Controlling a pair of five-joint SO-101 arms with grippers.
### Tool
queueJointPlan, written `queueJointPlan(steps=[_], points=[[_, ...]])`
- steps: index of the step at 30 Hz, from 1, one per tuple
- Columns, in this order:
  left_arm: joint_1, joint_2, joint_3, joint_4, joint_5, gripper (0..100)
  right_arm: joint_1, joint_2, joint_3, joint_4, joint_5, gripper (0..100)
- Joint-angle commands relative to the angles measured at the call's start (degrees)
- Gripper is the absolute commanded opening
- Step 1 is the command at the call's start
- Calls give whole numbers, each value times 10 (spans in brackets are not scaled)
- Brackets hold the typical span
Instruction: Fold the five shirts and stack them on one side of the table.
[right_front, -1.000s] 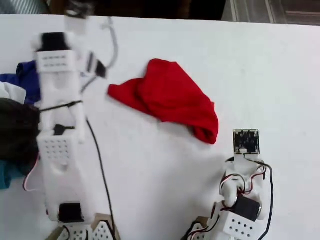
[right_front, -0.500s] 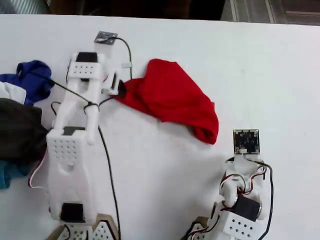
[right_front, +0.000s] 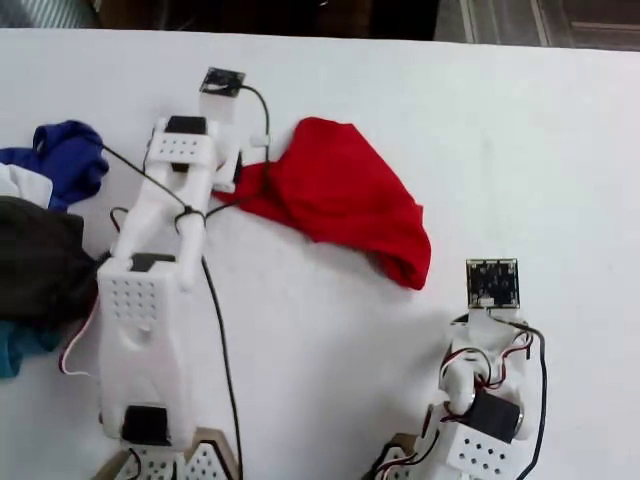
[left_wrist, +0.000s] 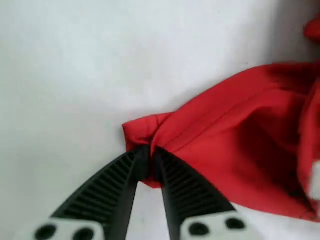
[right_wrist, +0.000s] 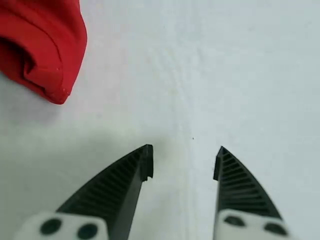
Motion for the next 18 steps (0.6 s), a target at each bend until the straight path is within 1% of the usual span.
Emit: queueJointPlan(steps=[1,5,9,11,13,15,18], points=[[-6,-51,-36,75,1,24,5,-9,5,-10,-4,204],[-18,-98,-80,176,-4,24,2,-5,-21,-8,10,204],[-28,-166,-124,274,-41,24,1,-4,-81,-7,11,204],[-30,-203,-133,312,-52,24,-12,-3,-109,-9,12,204],[-32,-238,-128,331,-64,24,-33,6,-138,-8,12,204],[-47,-280,-97,329,-71,24,-57,42,-180,-7,11,204],[-72,-345,-29,329,-71,24,-79,151,-286,-6,8,204]])
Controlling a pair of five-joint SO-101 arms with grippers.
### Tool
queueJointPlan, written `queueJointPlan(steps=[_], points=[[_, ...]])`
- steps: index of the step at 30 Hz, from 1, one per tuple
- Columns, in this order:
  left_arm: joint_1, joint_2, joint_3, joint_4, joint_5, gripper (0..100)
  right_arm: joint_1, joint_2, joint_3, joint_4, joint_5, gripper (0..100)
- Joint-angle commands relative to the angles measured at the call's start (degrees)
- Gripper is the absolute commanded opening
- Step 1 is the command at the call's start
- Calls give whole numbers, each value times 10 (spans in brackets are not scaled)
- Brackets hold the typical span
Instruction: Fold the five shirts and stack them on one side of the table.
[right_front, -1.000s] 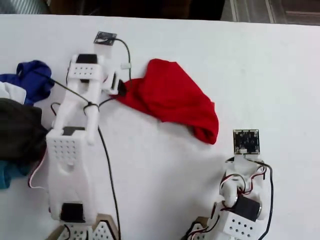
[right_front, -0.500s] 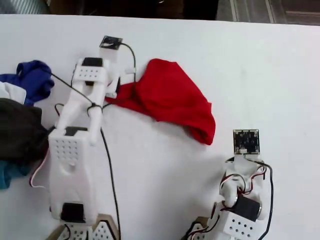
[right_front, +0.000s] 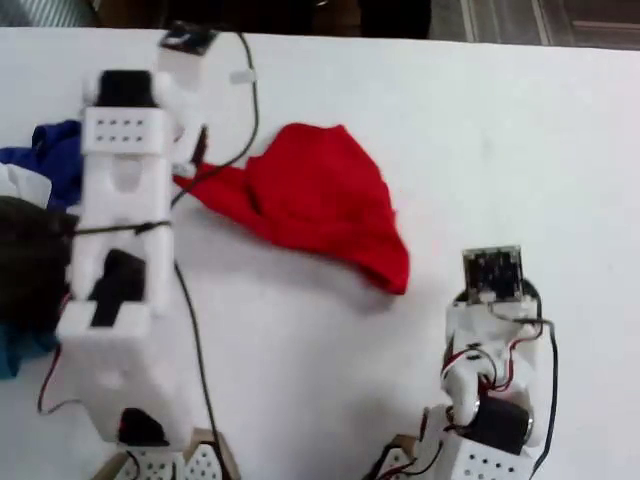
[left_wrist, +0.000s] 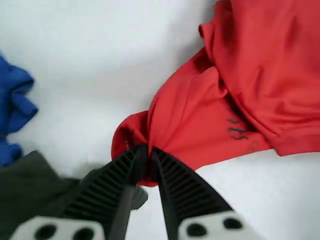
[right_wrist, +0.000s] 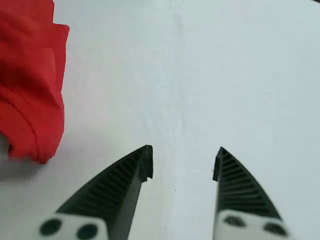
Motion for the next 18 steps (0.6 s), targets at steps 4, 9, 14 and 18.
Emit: queueJointPlan(steps=[4,9,14,18], points=[[-54,-160,174,-7,-40,24,-73,298,-287,37,-34,204],[-102,-221,370,-126,-49,24,-241,522,-475,116,-85,207],[-108,-253,487,-220,-48,24,-401,705,-581,115,-85,209],[-109,-259,528,-236,-47,24,-456,846,-664,100,-89,209]])
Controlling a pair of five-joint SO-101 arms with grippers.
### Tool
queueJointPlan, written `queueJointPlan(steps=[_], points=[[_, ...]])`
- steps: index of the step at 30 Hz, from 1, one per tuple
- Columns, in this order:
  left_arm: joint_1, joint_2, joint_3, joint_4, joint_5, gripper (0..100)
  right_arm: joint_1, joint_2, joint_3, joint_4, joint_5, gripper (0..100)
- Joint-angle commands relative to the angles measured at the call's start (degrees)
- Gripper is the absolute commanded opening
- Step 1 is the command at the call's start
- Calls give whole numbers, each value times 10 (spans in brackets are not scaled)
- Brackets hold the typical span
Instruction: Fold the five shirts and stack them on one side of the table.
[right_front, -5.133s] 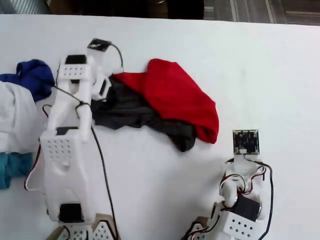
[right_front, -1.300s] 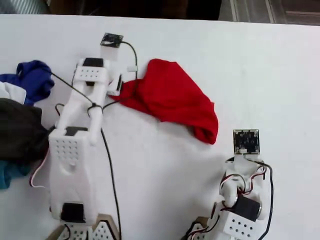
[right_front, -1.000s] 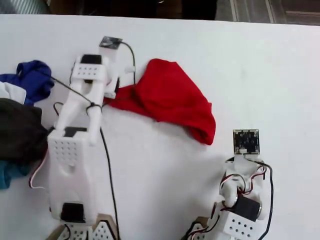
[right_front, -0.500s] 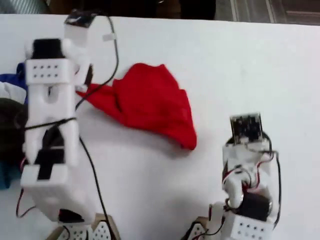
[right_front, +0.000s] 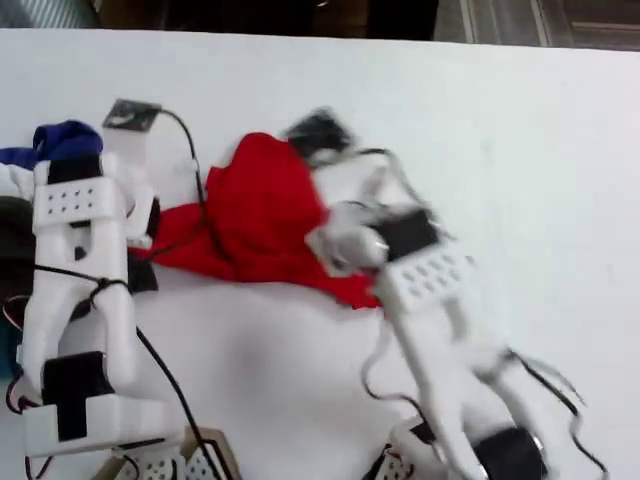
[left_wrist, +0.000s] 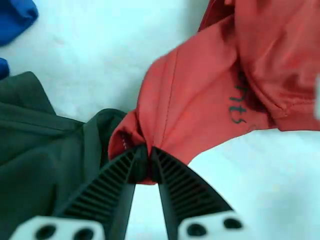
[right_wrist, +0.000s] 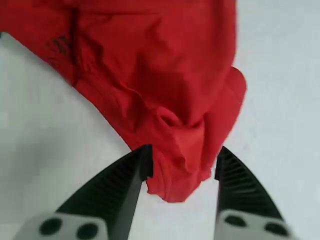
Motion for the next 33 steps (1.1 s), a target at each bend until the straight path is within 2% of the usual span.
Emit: queueJointPlan(steps=[1,5,11,15,22,29,31,33], points=[[-5,-31,22,-18,-4,24,-40,125,-92,-22,-4,209],[-5,-30,30,-18,-3,24,-44,265,-201,-35,-4,226],[-5,-33,29,-15,-2,24,-46,456,-385,-31,-56,352],[-22,-33,30,-14,7,24,-52,545,-499,-21,-87,334],[-112,-33,28,-18,108,25,-93,652,-649,21,-151,334],[-120,-31,29,-15,113,25,-118,734,-717,21,-150,332],[-120,-31,29,-15,113,25,-110,751,-720,30,-143,292],[-120,-30,29,-15,113,25,-97,761,-720,44,-135,160]])
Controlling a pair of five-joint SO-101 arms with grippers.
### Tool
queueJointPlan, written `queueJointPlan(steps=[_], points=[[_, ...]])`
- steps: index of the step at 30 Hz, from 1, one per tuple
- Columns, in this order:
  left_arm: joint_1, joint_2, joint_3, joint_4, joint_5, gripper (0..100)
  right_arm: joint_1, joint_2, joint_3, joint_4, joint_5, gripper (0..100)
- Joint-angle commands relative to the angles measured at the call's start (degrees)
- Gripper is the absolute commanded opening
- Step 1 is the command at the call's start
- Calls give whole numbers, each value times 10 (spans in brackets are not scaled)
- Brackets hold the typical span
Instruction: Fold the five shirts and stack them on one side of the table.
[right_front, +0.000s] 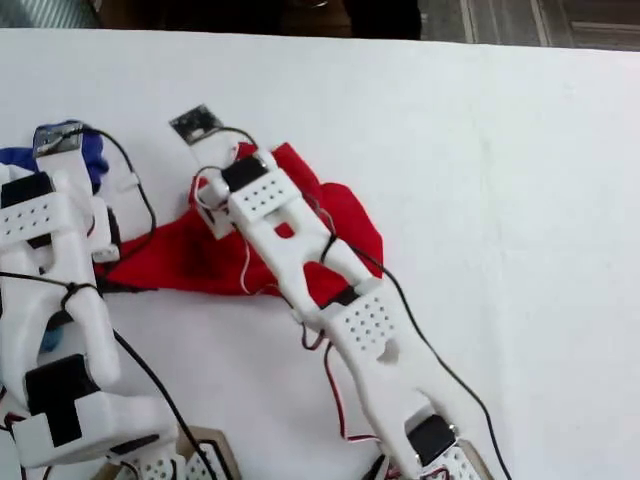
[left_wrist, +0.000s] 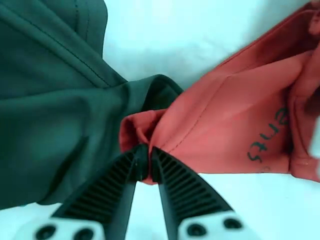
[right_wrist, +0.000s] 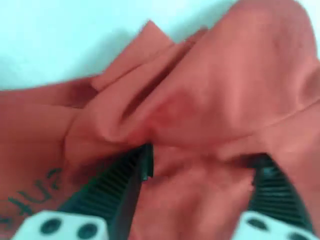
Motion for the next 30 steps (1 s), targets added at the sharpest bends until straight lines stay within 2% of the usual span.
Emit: queueJointPlan(steps=[1,2,4,7,15,23,26,30], points=[[-8,-28,-3,-4,5,25,26,0,-25,21,11,66],[-8,-28,-3,-5,5,25,39,0,-25,23,8,0],[-8,-28,-3,-5,5,25,71,-3,-26,33,7,67],[-8,-28,-3,-6,5,25,124,-18,-50,57,7,12],[-8,-27,-3,-23,5,25,244,-80,-164,168,12,20],[-2,-27,-3,-39,5,28,289,-98,-213,253,12,26],[-1,-27,-7,-36,4,70,298,-100,-212,253,12,113],[3,-31,-15,-33,-28,247,307,-109,-220,253,12,269]])
